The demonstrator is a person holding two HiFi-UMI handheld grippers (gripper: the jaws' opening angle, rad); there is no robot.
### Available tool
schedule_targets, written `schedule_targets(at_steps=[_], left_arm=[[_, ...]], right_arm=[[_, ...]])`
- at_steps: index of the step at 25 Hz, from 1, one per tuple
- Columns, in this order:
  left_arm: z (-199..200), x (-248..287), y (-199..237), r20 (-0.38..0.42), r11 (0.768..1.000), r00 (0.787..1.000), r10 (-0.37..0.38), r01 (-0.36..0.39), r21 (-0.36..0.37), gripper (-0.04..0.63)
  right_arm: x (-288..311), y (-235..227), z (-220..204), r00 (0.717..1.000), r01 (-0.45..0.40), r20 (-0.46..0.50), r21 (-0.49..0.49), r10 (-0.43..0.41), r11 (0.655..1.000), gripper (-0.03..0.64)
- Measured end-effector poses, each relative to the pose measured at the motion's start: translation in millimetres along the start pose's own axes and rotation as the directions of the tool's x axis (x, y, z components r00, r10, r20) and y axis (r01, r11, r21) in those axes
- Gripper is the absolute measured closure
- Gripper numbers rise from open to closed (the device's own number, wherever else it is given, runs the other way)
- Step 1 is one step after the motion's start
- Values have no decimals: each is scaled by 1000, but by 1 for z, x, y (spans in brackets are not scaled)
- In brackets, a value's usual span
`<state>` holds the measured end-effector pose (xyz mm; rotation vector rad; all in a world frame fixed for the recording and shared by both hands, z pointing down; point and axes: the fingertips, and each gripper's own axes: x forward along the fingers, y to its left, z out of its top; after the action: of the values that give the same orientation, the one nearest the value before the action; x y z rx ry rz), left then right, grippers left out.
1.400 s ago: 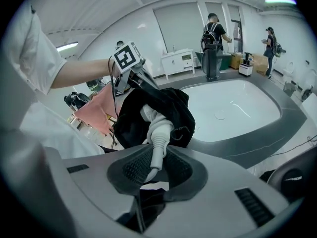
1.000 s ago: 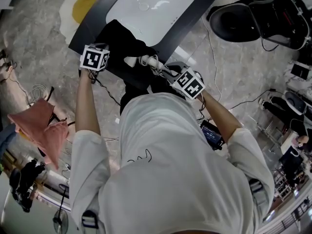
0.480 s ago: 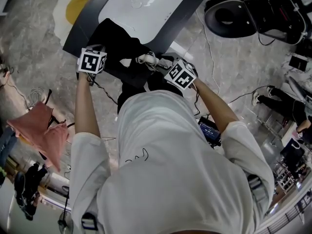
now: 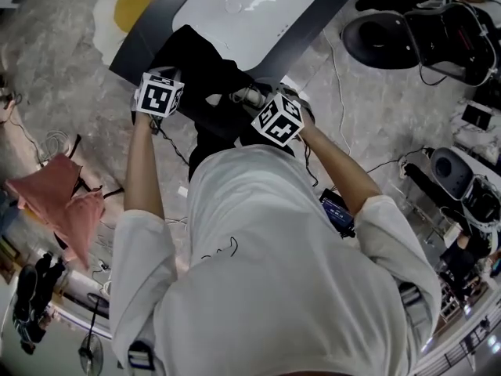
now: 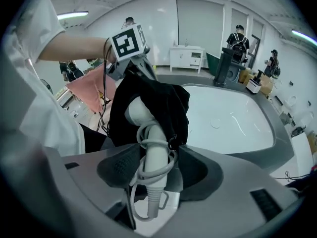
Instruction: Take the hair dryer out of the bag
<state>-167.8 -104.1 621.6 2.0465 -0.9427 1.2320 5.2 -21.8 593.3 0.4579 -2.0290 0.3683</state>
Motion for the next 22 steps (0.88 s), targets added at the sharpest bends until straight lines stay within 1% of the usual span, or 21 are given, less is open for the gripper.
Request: schedule_targets(at_steps=[4,6,8,11,15,17,22], left_arm=[[1,-3,1,18,1000,1000,-7,7,-7,575],[2,-2,2,31,1000,1000,-7,8,-23,575],[3,-2,3,42,999,999,3,-1,-33,575],[2,-2,5,50,1000,999,7,-6,-30,575],[4,1,1,53,1000,999,-14,15,-27,575],[7,4,-3,58,999,998,-21,23,-28,575],[10,10,-9,70,1000,997,-18,20,-23,575]], right_arm=[[9,0,-3,998,2,-68,38,1,999,376],[10,-2,-9,992,33,-119,28,-30,999,389],[5,-2,-11,988,61,-145,13,-59,998,402],[3,6,-11,989,57,-139,30,-52,998,405],[18,7,-19,986,47,-160,50,-39,998,407],[24,7,-24,987,22,-159,76,-9,997,408],[29,7,-25,993,-70,-87,168,85,983,405]])
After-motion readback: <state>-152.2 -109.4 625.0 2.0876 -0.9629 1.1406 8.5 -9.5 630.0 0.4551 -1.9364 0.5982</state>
